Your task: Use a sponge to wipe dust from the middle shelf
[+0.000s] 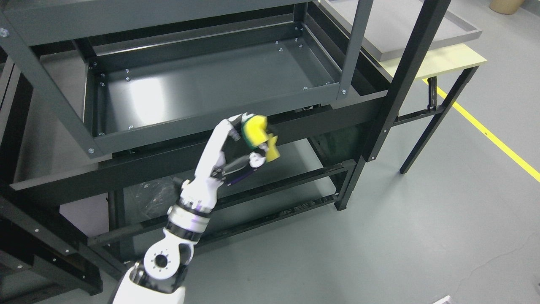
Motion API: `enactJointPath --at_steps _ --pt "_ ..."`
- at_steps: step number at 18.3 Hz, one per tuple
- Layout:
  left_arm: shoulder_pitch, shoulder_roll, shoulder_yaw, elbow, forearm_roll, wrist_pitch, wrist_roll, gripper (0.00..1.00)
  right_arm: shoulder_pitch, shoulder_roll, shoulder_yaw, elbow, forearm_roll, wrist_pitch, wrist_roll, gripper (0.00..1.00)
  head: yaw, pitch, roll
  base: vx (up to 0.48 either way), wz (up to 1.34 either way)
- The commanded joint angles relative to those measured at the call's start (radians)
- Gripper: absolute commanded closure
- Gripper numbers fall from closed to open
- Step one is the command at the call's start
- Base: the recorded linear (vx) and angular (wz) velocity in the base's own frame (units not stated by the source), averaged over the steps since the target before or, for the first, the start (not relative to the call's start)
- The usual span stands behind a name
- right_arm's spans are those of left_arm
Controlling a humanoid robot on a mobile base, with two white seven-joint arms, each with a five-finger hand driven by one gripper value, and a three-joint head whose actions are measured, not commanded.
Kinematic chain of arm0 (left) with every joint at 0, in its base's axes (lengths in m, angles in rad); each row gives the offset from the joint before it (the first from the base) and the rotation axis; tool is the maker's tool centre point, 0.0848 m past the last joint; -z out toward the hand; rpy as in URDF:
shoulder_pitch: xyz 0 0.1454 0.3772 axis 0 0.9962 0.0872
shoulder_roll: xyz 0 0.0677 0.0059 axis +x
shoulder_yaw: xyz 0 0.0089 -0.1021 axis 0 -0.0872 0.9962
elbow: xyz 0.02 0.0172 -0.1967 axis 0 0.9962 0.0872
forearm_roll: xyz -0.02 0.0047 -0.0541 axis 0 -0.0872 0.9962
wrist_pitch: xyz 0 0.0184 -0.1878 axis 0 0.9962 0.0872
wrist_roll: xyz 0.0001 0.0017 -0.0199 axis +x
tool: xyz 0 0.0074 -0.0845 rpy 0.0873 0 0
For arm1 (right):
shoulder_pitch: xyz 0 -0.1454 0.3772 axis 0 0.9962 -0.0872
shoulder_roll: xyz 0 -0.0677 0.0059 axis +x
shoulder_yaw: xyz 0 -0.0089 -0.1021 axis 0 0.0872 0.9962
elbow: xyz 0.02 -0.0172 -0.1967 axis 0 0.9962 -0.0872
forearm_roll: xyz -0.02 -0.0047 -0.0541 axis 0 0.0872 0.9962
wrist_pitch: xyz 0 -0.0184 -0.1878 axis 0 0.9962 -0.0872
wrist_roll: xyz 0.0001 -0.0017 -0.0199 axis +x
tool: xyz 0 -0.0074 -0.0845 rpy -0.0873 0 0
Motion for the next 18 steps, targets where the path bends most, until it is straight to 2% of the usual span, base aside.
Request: enactJointPath --at_steps 1,4,8,10,18 --pt "-0.387 0.017 -0.257 0.088 -0.337 -0.046 -0.009 1.00 0.000 -0.017 0.000 -0.017 0.000 0.074 0.003 0.00 0.0000 0.000 0.000 0.100 0.00" --pt "-0.571 0.017 -0.247 0.171 -0.511 -0.129 -0.009 1.00 0.000 -0.017 0.000 -0.017 0.000 0.074 0.003 0.00 0.0000 0.000 0.000 0.117 0.01" --pt "-0.827 0.017 -0.257 0.289 -0.641 -0.270 -0.009 1.00 0.000 -0.017 0.000 -0.017 0.000 0.074 0.003 0.00 0.0000 0.000 0.000 0.168 0.14" --pt "-0.923 0.017 -0.263 0.323 -0.694 -0.305 -0.011 1.00 0.000 -0.017 0.000 -0.017 0.000 0.074 0.003 0.00 0.0000 0.000 0.000 0.193 0.26" --pt "-0.972 0.017 -0.301 0.372 -0.888 -0.431 -0.132 1.00 0.000 -0.017 0.000 -0.017 0.000 0.075 0.003 0.00 0.0000 0.000 0.000 0.050 0.11"
